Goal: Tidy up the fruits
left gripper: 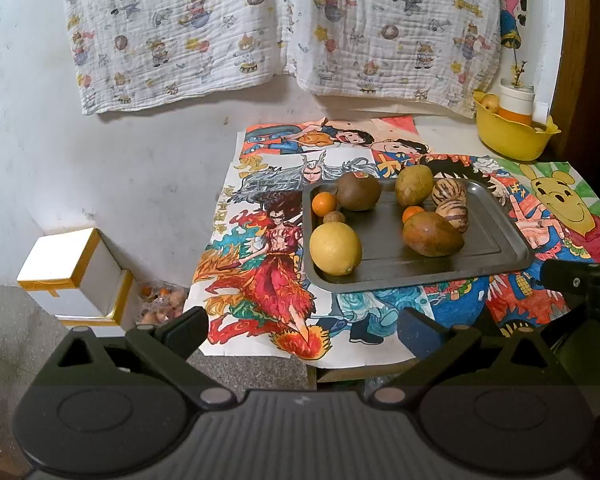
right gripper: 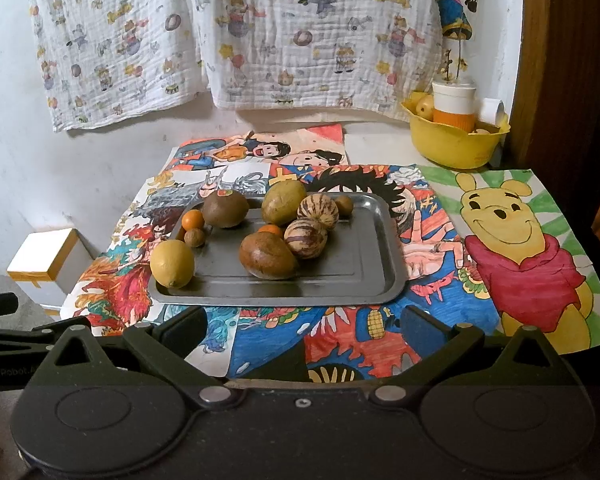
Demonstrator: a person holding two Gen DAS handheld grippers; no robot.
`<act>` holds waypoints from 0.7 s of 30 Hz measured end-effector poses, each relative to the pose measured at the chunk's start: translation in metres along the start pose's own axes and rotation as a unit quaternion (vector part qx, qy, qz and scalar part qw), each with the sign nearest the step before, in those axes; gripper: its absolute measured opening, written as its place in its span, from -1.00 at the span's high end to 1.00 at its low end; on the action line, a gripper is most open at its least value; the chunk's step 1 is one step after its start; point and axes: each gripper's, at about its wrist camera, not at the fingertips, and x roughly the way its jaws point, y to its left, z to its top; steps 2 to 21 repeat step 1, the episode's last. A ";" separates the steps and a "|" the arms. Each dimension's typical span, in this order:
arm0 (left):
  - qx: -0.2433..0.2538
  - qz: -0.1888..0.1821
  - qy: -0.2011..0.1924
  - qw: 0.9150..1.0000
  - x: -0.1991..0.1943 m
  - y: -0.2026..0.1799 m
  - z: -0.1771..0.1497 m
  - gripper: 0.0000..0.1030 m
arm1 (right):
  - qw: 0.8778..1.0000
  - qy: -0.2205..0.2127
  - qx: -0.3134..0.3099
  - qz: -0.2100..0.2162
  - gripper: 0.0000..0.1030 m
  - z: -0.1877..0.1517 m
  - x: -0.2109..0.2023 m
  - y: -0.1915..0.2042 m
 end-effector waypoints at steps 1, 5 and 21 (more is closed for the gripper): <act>0.000 -0.001 0.001 1.000 0.000 0.000 0.000 -0.99 | 1.000 0.001 0.000 0.000 -0.99 0.000 0.000 0.000; 0.000 -0.001 0.001 1.000 0.000 0.000 0.000 -0.99 | 1.000 0.001 0.000 0.000 -0.99 0.000 0.000 0.000; 0.000 -0.001 0.001 1.000 0.000 0.000 0.000 -0.99 | 1.000 0.001 0.000 0.000 -0.99 0.000 0.000 0.000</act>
